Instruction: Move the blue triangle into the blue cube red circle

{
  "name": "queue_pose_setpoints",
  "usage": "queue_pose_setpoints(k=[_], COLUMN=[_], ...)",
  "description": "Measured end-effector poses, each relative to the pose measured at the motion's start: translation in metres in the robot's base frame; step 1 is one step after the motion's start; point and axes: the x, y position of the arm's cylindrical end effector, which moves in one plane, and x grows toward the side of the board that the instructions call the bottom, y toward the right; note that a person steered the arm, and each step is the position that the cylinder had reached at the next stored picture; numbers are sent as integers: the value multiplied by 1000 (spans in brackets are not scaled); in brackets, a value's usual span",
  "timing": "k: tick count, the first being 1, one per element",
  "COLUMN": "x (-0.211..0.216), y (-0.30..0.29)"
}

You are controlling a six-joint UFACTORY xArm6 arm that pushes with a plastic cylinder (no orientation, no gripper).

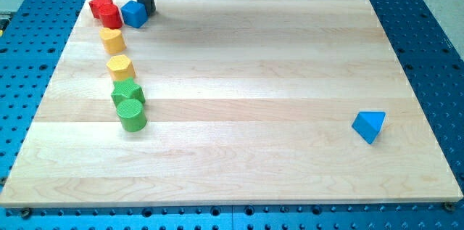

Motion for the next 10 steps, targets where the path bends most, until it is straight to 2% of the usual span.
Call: queue_pose_setpoints(k=[1,2,3,4,5,6,7,8,9,10], x=[8,35,88,162,224,267,289,307,320,292], y=[65,197,322,391,413,393,406,449,411,347])
